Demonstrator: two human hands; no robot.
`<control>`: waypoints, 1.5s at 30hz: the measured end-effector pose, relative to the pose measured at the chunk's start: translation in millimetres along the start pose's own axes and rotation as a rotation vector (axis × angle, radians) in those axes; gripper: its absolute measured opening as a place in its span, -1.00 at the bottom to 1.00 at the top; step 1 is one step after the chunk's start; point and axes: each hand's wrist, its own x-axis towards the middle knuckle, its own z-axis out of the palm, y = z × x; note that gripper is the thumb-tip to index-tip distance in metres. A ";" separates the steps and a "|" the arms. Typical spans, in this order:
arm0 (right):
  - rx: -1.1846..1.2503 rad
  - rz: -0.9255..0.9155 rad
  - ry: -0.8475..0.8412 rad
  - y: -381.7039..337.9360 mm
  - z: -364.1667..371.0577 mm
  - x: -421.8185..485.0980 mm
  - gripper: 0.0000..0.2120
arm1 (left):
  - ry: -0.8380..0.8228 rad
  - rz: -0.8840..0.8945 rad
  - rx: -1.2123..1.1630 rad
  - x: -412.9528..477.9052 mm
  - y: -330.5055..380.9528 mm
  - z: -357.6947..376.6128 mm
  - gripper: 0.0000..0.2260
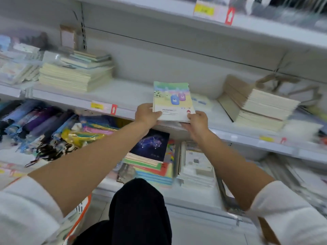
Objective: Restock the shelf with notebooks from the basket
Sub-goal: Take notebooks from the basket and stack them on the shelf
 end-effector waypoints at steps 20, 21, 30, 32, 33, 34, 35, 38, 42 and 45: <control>-0.783 -0.087 0.006 -40.7 -98.1 153.0 -0.43 | -0.344 -0.071 0.336 157.3 -6.0 115.0 -0.67; -0.780 -0.072 -0.046 -40.4 -100.9 156.5 -0.31 | -0.390 -0.060 0.331 158.0 -6.0 113.2 -0.62; -0.859 -0.168 -0.098 -32.2 -98.9 181.0 -0.48 | -0.297 0.149 0.454 161.8 -15.3 114.5 -0.55; -0.861 -0.200 -0.064 -29.2 -94.1 185.1 -0.63 | -0.246 0.157 0.419 165.2 -18.6 115.2 -0.57; -0.864 -0.228 -0.049 -27.2 -92.6 187.4 -0.64 | -0.233 0.147 0.390 168.8 -20.4 116.2 -0.55; -0.863 -0.247 -0.044 -25.8 -91.2 188.7 -0.59 | -0.229 0.138 0.366 170.3 -20.6 117.1 -0.55; -0.850 -0.254 -0.037 -24.7 -89.1 189.7 -0.49 | -0.240 0.121 0.355 172.6 -21.2 117.6 -0.54; -0.844 -0.184 -0.042 -24.6 -83.5 189.8 -0.37 | -0.346 0.081 0.353 178.1 -24.1 119.7 -0.48; -0.885 -0.026 -0.117 -32.8 -83.4 185.1 -0.33 | -0.520 0.092 0.452 171.2 -17.7 119.7 -0.29; -0.857 0.018 -0.126 -37.2 -78.6 180.0 -0.21 | -0.572 0.040 0.424 164.9 -8.0 119.6 -0.27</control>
